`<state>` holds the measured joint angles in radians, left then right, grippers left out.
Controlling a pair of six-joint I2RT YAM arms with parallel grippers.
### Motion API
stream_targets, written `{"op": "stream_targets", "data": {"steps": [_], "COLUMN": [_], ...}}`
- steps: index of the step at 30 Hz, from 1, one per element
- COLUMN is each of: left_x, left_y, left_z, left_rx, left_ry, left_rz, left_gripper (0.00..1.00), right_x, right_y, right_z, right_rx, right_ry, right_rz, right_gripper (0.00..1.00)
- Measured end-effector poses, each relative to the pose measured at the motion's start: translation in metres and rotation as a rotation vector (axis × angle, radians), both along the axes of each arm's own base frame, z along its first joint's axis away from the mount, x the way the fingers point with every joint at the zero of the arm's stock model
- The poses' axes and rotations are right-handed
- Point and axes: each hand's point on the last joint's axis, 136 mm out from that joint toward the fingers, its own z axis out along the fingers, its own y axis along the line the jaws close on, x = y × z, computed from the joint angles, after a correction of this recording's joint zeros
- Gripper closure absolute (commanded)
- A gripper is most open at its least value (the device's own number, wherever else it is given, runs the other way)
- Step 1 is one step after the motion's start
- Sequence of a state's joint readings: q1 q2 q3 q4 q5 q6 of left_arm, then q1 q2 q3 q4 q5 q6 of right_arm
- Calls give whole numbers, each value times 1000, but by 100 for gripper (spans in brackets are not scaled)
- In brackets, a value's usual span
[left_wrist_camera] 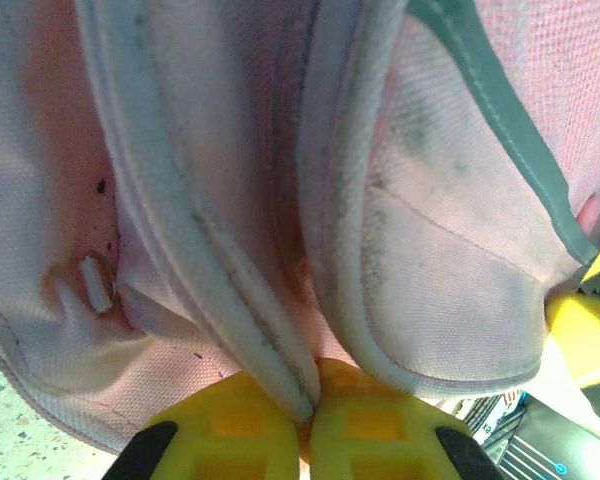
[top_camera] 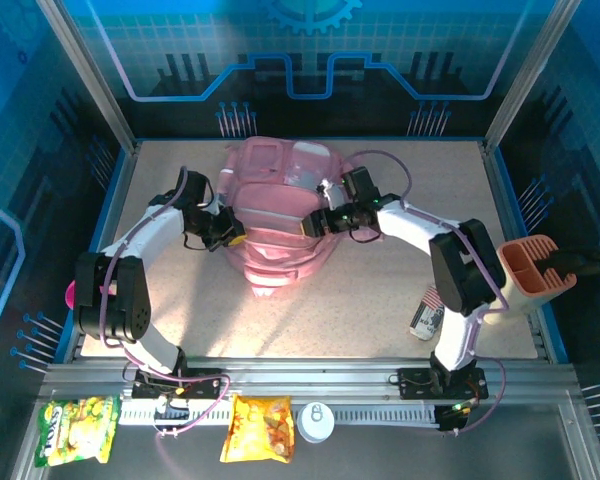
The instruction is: Pack the student bag
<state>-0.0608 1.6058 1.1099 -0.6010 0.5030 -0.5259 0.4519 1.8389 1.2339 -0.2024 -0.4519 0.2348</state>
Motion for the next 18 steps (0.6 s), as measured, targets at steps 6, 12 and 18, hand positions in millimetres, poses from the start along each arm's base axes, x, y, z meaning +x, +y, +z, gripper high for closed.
{"op": "stream_targets", "data": {"steps": [6, 12, 18], "left_x": [1, 2, 1], "left_y": [0, 0, 0], "left_z": [0, 0, 0], "left_rx": [-2, -6, -6], "left_ry": [-3, 4, 5], "left_rz": [5, 14, 14], "left_gripper": [98, 98, 97], "right_x": [-19, -11, -11], "right_y": [-10, -14, -14], "right_z": [5, 4, -1], "right_rx": [-1, -49, -114], "right_ry": [-42, -121, -195], "right_rz": [18, 29, 85], "right_gripper": [40, 49, 60]}}
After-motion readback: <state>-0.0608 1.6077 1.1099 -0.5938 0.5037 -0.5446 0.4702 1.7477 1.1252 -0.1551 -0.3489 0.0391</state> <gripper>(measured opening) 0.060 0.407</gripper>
